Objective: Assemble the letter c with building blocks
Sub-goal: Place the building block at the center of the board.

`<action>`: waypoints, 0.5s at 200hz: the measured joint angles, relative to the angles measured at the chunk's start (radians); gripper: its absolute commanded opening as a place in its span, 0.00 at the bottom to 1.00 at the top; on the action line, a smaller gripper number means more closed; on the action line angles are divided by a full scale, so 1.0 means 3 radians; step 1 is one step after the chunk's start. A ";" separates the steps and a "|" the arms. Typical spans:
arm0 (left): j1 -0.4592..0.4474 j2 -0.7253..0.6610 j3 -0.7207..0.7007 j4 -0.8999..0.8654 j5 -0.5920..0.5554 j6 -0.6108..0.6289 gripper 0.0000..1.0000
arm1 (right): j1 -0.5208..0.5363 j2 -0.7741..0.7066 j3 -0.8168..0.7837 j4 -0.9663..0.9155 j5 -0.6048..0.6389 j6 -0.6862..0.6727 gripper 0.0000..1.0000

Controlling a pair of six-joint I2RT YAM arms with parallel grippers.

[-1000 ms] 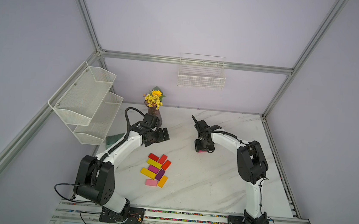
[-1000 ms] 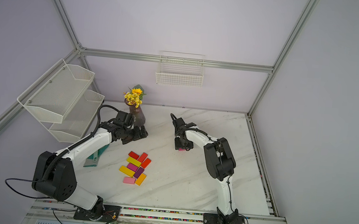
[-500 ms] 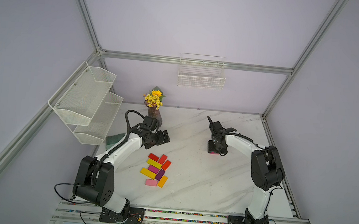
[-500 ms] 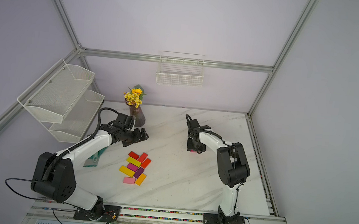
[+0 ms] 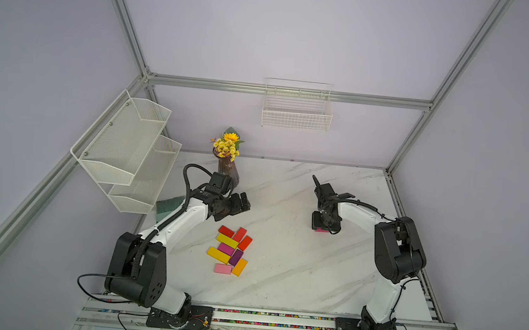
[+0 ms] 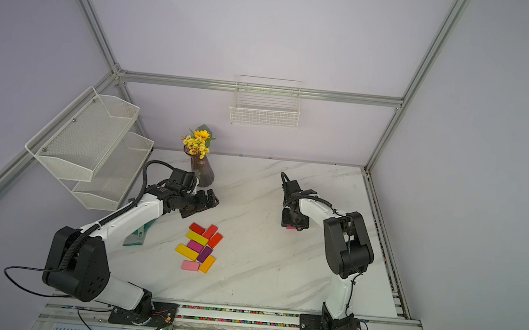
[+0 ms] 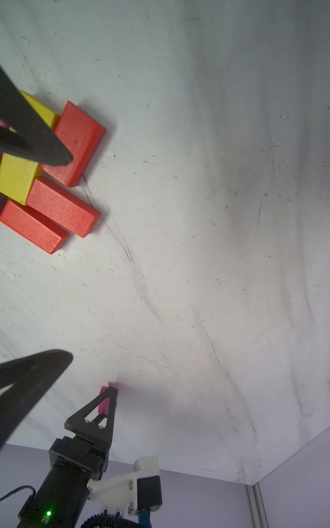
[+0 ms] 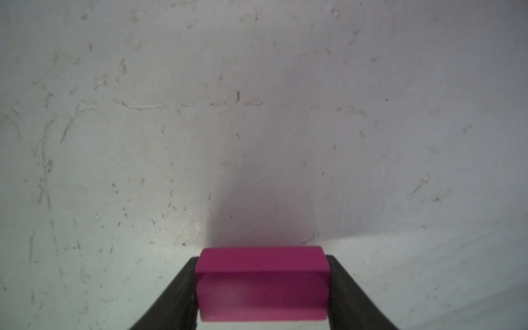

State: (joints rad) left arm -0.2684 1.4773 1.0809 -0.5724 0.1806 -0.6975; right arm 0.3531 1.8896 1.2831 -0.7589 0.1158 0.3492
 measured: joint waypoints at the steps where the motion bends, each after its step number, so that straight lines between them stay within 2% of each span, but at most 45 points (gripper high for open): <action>1: 0.0000 0.0000 0.0000 0.0001 0.0000 0.0000 1.00 | 0.0000 0.0000 -0.0003 0.0003 0.0000 0.0000 0.62; 45: 0.0000 0.0000 0.0000 0.0033 0.0010 -0.0008 1.00 | 0.0000 0.0000 -0.0061 0.0043 0.0000 -0.0025 0.74; 100: 0.0000 -0.0001 0.0000 0.0033 0.0009 -0.0036 1.00 | -0.0006 0.0000 -0.0085 0.0075 -0.0014 -0.0036 0.79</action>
State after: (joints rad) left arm -0.2684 1.4769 1.0809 -0.5625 0.1833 -0.7082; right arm 0.3511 1.8896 1.2575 -0.7364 0.1116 0.3386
